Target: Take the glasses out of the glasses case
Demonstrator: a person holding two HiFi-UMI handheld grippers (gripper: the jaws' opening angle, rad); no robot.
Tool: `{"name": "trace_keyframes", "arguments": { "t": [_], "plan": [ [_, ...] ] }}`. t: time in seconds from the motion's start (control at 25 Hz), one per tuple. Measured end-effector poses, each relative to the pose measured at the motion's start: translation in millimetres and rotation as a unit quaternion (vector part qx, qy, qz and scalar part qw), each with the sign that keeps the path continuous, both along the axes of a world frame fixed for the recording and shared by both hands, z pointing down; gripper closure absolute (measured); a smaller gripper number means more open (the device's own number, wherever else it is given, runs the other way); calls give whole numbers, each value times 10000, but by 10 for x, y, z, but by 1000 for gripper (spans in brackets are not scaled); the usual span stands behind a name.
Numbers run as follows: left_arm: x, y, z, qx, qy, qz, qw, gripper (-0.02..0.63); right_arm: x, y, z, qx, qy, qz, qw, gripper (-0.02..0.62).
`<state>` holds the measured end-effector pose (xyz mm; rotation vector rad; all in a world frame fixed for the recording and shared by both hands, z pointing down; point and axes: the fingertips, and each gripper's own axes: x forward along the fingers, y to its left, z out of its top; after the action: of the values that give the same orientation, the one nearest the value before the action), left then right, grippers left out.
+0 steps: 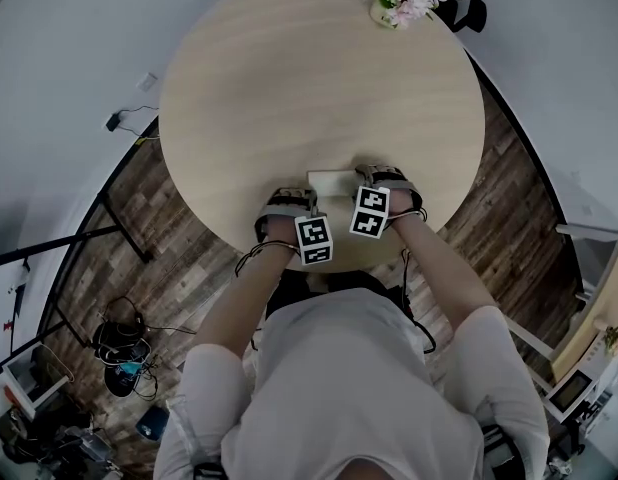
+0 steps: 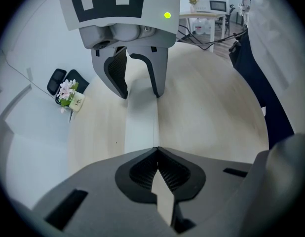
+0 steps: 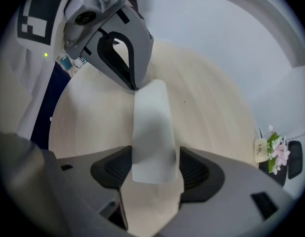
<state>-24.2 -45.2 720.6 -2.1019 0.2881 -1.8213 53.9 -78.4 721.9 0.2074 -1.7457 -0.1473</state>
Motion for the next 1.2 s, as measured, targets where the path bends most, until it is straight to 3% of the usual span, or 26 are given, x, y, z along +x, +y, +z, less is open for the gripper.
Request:
{"name": "trace_keyframes", "arguments": {
  "t": [0.64, 0.92, 1.2],
  "plan": [
    [-9, -4, -3, 124, 13, 48, 9999, 599, -14, -3, 18, -465, 163, -110, 9987, 333],
    [-16, 10, -13, 586, -12, 255, 9980, 599, -17, -10, 15, -861, 155, -105, 9961, 333],
    [-8, -1, 3, 735, 28, 223, 9970, 598, -17, -32, 17, -1288, 107, -182, 9914, 332]
  ]
}}
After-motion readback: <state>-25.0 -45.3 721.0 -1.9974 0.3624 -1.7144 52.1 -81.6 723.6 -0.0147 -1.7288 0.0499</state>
